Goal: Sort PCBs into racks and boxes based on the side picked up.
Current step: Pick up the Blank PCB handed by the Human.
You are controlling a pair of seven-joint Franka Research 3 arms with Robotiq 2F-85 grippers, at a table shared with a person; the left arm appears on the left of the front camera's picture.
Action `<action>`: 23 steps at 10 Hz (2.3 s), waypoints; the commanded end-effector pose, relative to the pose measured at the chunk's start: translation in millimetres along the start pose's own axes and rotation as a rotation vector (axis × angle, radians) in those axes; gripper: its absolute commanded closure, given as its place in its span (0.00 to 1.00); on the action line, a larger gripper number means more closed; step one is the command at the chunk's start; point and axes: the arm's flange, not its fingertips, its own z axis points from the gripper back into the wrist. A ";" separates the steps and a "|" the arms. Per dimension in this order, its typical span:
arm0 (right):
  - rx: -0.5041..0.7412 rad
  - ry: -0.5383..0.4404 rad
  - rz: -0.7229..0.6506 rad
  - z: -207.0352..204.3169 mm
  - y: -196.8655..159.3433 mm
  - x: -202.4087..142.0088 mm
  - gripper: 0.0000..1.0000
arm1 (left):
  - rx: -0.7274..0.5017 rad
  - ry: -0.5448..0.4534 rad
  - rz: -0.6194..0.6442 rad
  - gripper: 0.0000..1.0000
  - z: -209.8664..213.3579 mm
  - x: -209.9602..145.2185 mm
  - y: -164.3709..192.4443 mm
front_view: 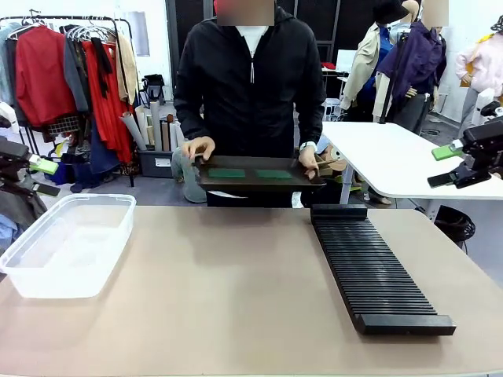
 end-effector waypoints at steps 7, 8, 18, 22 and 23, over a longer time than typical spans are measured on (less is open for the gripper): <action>0.011 -0.006 -0.001 0.5 -0.7 -0.2 0.00 | -0.005 -0.002 0.014 0.00 0.7 -0.4 -0.9; 0.011 -0.006 -0.001 0.5 -0.7 -0.2 0.00 | -0.005 -0.002 0.014 0.00 0.7 -0.4 -0.9; 0.011 -0.006 -0.001 0.5 -0.7 -0.2 0.00 | -0.005 -0.002 0.014 0.00 0.7 -0.4 -0.9; -0.004 0.002 -0.007 0.7 -1.3 -1.1 0.00 | -0.005 -0.002 0.014 0.00 0.7 -0.4 -0.9; 0.015 0.005 -0.011 -8.3 -4.1 4.7 0.00 | -0.005 -0.002 0.014 0.00 0.7 -0.4 -0.9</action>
